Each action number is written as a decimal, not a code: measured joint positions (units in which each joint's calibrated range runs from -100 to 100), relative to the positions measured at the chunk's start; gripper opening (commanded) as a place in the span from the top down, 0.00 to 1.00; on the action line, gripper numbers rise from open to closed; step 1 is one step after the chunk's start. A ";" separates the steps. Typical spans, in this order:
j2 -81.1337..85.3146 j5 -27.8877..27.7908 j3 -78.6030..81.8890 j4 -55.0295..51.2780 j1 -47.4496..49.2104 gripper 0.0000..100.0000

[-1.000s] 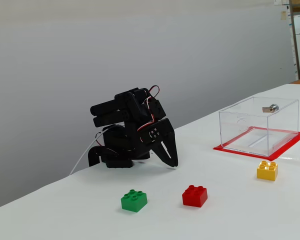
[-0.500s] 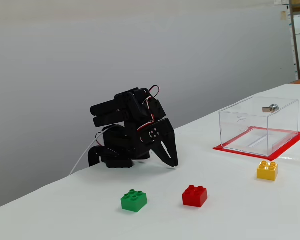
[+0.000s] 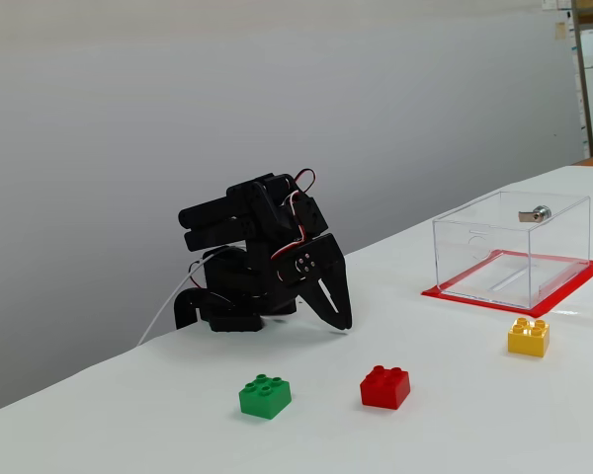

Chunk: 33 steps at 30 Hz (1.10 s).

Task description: Pick the red lego brick and place it into the transparent box

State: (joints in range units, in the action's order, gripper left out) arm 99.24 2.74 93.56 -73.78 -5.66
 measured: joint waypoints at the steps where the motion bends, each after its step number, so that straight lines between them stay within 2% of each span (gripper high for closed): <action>1: 0.00 0.00 0.00 0.00 0.00 0.99; 23: 0.00 0.05 0.00 0.26 0.00 0.99; 33: -8.12 -0.10 -3.35 10.28 -0.32 0.99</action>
State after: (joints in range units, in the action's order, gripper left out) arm 91.12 2.64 90.20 -63.50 -5.98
